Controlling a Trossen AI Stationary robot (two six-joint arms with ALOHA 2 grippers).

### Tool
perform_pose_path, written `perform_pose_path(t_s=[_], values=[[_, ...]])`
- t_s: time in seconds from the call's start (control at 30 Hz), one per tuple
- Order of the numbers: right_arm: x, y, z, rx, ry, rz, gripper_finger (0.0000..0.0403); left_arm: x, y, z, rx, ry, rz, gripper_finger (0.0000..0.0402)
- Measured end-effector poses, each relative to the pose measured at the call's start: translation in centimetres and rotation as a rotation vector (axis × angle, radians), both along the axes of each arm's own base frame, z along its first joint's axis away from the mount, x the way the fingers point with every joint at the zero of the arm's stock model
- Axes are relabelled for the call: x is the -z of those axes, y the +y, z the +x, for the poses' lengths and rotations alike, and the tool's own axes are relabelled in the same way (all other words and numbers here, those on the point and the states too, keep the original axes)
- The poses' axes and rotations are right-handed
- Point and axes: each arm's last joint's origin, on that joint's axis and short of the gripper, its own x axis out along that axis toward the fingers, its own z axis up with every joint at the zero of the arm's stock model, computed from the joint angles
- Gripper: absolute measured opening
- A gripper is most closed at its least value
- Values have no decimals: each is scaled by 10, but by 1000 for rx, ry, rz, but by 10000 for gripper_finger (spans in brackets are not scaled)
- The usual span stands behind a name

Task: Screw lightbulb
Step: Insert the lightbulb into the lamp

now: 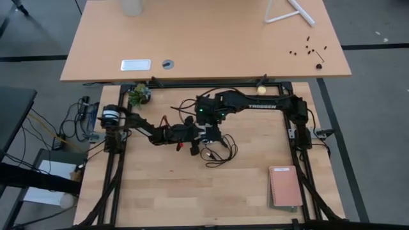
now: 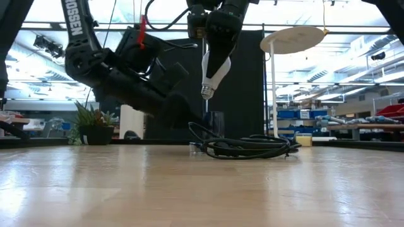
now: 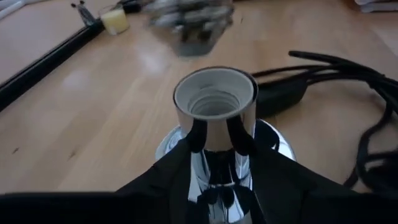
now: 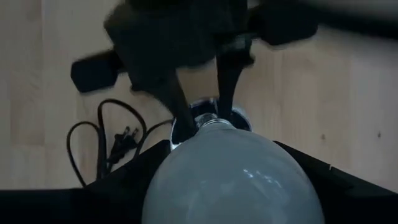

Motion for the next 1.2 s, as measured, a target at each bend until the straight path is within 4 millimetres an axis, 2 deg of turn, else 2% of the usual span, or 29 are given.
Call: perform_pose_path(t_s=[0.17, 0.47, 0.7, 0.8, 1.03, 1.2], values=[[10, 2, -4, -7, 52, 24, 268, -2, 0, 2, -1, -6, -19, 142], [26, 2, -10, -63, 121, 15, 268, -1, 0, 5, -10, -19, -43, 140], [28, -1, -10, -76, 116, 10, 268, -3, 0, 6, -21, -35, -66, 143], [28, -2, -10, -76, 113, 10, 268, -4, -3, 6, -11, -42, -59, 161], [40, -2, -11, -62, 127, 19, 268, -8, -3, 8, 2, -76, -30, 238], [43, -3, -12, -38, 138, 28, 268, 1, -3, 13, 9, -106, -10, 248]])
